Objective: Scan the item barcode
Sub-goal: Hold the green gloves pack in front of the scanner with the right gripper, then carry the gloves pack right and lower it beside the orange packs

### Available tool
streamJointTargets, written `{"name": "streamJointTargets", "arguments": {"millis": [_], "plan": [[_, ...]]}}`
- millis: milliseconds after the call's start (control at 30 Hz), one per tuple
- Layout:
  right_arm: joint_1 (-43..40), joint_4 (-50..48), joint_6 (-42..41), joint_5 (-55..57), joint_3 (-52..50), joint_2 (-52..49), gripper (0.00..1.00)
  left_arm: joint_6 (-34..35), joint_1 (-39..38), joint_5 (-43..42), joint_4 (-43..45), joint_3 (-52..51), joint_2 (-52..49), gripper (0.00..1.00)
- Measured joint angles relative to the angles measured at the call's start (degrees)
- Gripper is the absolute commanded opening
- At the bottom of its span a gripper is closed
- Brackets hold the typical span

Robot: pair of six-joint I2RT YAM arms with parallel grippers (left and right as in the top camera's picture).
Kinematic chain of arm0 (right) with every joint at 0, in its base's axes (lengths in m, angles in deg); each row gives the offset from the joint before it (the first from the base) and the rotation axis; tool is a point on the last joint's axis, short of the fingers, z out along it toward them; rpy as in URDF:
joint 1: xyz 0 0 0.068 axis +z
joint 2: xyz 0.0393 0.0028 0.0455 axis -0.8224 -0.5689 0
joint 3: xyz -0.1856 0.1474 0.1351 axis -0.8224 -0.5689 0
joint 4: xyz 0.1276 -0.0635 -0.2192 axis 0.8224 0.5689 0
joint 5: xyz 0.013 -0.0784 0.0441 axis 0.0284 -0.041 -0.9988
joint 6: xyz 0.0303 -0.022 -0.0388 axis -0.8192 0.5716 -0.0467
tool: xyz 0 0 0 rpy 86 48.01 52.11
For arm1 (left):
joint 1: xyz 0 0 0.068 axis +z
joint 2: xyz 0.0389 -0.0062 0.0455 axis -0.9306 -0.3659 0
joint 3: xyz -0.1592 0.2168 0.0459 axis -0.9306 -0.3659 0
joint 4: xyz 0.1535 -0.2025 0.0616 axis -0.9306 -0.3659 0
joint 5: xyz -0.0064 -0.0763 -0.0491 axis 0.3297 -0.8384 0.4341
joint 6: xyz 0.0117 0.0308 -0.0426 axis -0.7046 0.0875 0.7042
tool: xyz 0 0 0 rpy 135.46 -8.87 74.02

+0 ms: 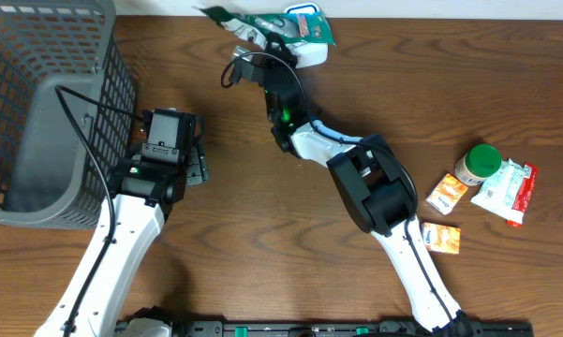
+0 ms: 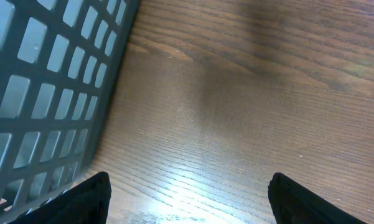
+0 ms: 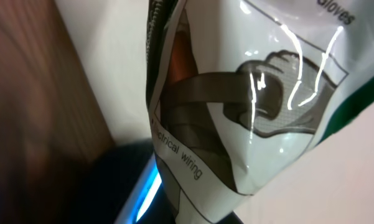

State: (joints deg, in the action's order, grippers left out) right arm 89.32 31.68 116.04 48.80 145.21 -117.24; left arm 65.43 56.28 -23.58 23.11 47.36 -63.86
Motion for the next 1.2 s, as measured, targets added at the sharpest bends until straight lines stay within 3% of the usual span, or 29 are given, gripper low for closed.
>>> {"name": "streamJointTargets", "arguments": {"millis": [233,367,533,567,600,767,933,1100,1200], "plan": [[0.0,0.3,-0.5,-0.1,0.0,0.3,0.01,0.0,0.0,0.0,0.0,0.0,0.0,0.82],[0.0,8.2,-3.3,1.2,0.0,4.3,0.01,0.0,0.0,0.0,0.0,0.0,0.0,0.82],[0.0,31.5,-12.1,3.4,0.0,17.0,0.01,0.0,0.0,0.0,0.0,0.0,0.0,0.82],[0.0,40.5,-15.6,3.1,0.1,22.3,0.01,0.0,0.0,0.0,0.0,0.0,0.0,0.82],[0.0,42.2,-16.3,2.9,0.1,23.4,0.01,0.0,0.0,0.0,0.0,0.0,0.0,0.82],[-2.0,71.5,-31.0,-3.9,0.9,37.6,0.01,0.0,0.0,0.0,0.0,0.0,0.0,0.82],[-8.4,92.9,-44.2,-15.1,1.1,43.5,0.01,0.0,0.0,0.0,0.0,0.0,0.0,0.82],[-17.2,106.9,-55.0,-26.8,0.0,43.4,0.01,0.0,0.0,0.0,0.0,0.0,0.0,0.82],[-22.2,109.0,-58.9,-32.0,-2.9,43.4,0.01,0.0,0.0,0.0,0.0,0.0,0.0,0.82]]}}
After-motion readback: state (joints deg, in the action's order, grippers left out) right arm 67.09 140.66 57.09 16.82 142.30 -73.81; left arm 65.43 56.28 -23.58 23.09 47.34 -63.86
